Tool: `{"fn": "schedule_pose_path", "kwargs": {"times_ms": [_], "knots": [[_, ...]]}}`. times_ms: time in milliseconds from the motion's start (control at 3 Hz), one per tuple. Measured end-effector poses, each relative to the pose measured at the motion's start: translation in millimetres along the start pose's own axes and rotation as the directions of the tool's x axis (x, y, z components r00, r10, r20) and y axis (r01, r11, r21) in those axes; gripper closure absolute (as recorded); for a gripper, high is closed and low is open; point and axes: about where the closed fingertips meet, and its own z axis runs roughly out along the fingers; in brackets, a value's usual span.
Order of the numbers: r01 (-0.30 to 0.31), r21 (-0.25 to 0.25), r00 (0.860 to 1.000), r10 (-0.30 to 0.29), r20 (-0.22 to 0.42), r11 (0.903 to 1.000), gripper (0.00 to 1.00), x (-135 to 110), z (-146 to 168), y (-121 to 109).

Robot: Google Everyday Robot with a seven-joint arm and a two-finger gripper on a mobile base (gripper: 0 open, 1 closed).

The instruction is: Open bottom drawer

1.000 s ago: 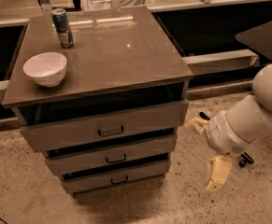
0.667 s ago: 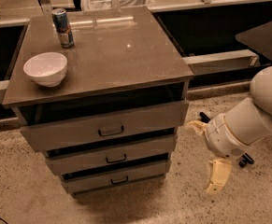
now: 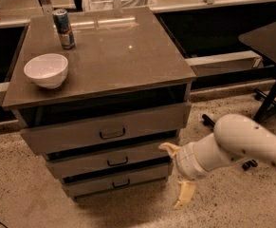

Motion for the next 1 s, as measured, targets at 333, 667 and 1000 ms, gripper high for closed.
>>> {"fn": "schedule_pose_path", "kwargs": {"times_ms": [333,667,1000], "knots": [[-0.019,0.053,0.999,0.016,0.047,0.9984,0.0,32,65,-22],[-0.043,0.18,0.983,0.01,0.184,0.9827,0.0,43,81,-64],[0.004,0.272,0.978,-0.06,0.198,0.9623,0.0,55,64,-98]]}}
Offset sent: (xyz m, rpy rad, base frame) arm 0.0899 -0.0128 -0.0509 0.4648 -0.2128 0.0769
